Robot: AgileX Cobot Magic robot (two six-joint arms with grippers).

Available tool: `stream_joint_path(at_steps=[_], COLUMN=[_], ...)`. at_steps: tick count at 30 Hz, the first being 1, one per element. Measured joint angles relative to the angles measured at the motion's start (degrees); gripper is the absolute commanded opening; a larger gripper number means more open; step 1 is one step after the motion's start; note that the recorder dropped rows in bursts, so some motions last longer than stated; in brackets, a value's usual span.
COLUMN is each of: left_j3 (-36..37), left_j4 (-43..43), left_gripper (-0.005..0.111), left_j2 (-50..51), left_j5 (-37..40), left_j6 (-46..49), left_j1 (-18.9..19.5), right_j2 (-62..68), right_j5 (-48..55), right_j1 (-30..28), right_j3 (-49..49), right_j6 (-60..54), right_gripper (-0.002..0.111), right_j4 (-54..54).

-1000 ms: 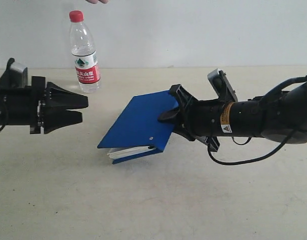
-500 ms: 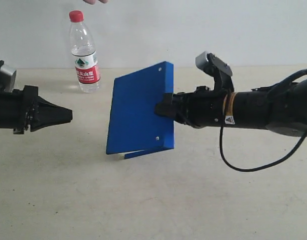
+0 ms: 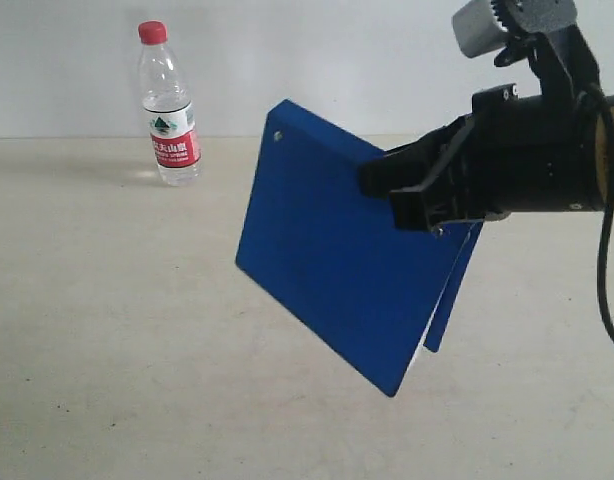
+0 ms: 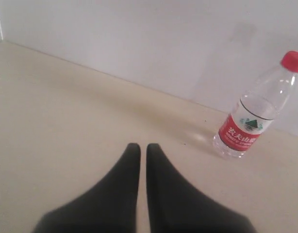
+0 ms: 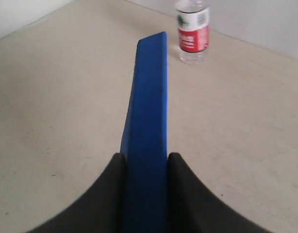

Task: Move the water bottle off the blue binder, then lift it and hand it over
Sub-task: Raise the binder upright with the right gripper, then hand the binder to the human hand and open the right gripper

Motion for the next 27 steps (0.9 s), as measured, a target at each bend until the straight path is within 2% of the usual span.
stream_joint_path(at_steps=[7,13,21,27], left_j3=[10.15,18.26,22.18,22.18], left_j4=[0.29,0.43,0.51,0.51], left_gripper=[0.004,0.004,0.004,0.004], left_j2=[-6.68,-9.34,-10.24,-10.24], left_j5=[3.72,-0.67,-1.03,-1.03], left_j6=[-0.04,-1.59,-1.70,-1.70], left_j1=[0.00,0.00,0.00,0.00], right_j2=[-1.99,2.79,7.53,8.53], right_j5=[4.52,11.51,15.48,16.49], right_j1=[8.79,15.75,17.51,17.41], right_j3=[0.26,-2.25,-15.99,-18.71], right_j6=[1.63,-2.67,-5.71,-5.29], right_gripper=[0.000,0.000,0.000,0.000], right_j4=[-2.27,-2.67,-3.16,-2.93])
